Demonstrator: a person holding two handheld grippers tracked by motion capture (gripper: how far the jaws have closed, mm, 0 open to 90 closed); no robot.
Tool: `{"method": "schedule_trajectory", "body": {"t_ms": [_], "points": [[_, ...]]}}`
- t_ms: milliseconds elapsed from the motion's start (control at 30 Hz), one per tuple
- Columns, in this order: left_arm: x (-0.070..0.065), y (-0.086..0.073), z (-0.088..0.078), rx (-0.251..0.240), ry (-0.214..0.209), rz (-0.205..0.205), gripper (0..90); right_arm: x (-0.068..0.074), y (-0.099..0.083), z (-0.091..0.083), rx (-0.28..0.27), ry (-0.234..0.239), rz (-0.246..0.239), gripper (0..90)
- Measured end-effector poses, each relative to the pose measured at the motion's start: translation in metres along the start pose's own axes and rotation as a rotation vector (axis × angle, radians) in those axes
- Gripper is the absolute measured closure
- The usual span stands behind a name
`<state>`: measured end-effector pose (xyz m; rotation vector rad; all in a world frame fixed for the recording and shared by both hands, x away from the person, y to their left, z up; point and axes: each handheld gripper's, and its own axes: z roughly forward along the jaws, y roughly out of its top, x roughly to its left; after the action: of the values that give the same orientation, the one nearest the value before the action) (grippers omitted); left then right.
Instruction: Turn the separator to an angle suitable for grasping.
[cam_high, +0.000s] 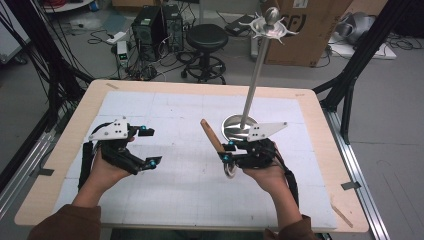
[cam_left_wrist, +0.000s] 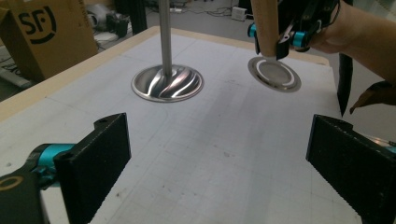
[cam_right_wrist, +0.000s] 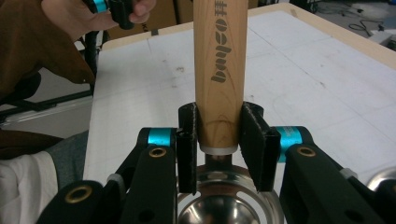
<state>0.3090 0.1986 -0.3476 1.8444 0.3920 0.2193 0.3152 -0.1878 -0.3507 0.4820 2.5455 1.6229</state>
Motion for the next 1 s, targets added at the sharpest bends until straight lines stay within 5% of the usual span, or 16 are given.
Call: {"method": "schedule_trajectory", "body": {"t_ms": [400,1000], "points": [[-0.005,0.021,0.018,-0.053,-0.056,0.002,7.4,0.006,0.008,0.02,-0.007,0.043,-0.029,68.6],[-0.01,0.036,0.041,-0.065,-0.114,0.023,13.9,0.012,0.014,0.034,-0.017,0.074,-0.058,68.6]]}}
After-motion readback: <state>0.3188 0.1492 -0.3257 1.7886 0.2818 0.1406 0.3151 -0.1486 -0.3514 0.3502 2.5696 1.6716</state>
